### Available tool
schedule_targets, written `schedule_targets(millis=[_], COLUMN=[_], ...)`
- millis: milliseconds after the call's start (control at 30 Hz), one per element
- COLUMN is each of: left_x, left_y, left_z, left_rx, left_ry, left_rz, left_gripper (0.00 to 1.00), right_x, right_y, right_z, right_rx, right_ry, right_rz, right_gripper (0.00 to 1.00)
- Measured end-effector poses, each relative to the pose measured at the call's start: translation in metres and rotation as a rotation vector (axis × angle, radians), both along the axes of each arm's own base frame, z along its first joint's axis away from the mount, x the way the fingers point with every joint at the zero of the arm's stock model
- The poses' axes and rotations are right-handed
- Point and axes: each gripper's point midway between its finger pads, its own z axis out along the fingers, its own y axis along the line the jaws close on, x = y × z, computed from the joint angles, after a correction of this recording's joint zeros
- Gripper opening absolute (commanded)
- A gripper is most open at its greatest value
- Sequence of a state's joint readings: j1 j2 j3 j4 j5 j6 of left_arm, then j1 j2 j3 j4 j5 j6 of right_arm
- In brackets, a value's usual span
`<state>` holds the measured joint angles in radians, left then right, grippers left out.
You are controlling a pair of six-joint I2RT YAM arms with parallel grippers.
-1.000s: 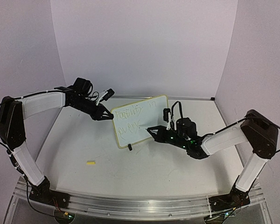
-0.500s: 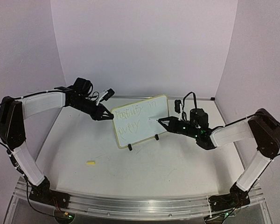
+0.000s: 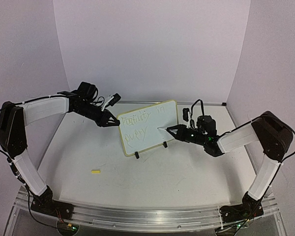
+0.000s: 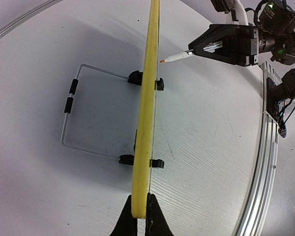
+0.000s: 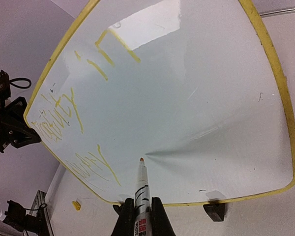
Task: Write a sentence on the whiteboard
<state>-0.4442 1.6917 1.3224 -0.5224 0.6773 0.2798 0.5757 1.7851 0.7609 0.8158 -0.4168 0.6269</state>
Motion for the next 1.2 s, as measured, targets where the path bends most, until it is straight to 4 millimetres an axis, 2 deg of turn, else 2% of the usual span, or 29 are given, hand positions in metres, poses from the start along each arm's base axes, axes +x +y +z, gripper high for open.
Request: schedule_targets(millis=[367, 733, 1033, 1200], left_x=[0.000, 0.000, 0.000, -0.001], left_y=[0.000, 0.000, 0.000, 0.000], left_z=[0.000, 0.000, 0.000, 0.000], left_rx=[-0.001, -0.001, -0.001, -0.001], left_ry=[0.002, 0.007, 0.007, 0.007], left_rz=[0.000, 0.003, 0.003, 0.002], left_gripper=[0.00, 0.00, 0.00, 0.00], right_x=[0.013, 0.013, 0.006, 0.008], right_y=[0.006, 0.013, 0.007, 0.005], right_z=[0.004, 0.005, -0.012, -0.013], right_rx=[0.032, 0.057, 0.045, 0.044], right_ry=[-0.005, -0.006, 0.038, 0.039], right_rz=[0.008, 0.044, 0.032, 0.016], right_gripper=[0.00, 0.00, 0.00, 0.00])
